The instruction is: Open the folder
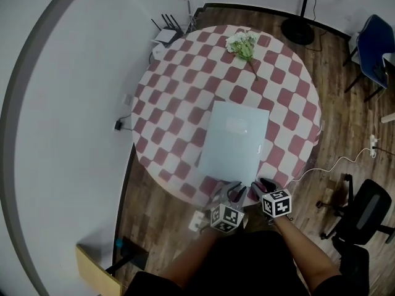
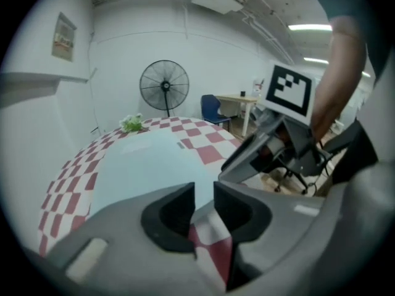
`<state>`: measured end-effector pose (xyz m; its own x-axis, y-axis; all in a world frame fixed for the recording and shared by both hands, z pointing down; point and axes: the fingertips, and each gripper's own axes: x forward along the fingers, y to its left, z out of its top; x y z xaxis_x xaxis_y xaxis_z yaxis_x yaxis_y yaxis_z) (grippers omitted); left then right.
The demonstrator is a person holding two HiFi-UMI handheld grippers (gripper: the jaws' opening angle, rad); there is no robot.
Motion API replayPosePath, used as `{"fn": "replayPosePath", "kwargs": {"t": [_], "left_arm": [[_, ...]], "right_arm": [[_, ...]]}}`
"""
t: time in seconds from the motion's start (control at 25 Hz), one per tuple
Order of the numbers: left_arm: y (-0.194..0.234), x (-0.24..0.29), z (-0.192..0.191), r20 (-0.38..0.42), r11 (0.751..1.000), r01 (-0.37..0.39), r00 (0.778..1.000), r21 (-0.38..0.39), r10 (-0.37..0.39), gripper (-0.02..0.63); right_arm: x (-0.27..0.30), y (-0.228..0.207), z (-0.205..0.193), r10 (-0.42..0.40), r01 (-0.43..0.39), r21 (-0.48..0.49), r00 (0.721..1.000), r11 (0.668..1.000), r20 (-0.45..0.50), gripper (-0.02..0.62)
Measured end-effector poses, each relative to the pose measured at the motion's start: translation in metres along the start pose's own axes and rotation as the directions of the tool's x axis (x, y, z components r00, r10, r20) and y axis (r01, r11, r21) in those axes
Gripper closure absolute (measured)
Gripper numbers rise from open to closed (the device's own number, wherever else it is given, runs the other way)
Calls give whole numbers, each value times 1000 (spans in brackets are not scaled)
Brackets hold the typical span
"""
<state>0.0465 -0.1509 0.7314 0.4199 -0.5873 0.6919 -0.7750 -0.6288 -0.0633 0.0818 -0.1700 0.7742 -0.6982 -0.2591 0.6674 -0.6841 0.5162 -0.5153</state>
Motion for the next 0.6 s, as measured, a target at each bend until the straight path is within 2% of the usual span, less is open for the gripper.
{"fn": "replayPosePath", "kwargs": {"t": [0.12,0.24,0.4,0.6], "left_arm": [[-6,7,-3,-36,990,51,998,131,-46,497],[-12,15,-8,-77,966,109,993,233,-93,484],[-19,27,-10,-113,947,177,982,267,-152,454],[-22,31,-8,-129,919,202,977,338,-168,446]], "right_arm": [[0,-1,0,-24,24,13,1000,1000,10,443],[0,-2,-1,-44,43,39,999,998,16,443],[-1,-3,-1,-68,67,71,998,995,13,436],[-1,-4,-3,-102,99,110,994,989,26,437]]}}
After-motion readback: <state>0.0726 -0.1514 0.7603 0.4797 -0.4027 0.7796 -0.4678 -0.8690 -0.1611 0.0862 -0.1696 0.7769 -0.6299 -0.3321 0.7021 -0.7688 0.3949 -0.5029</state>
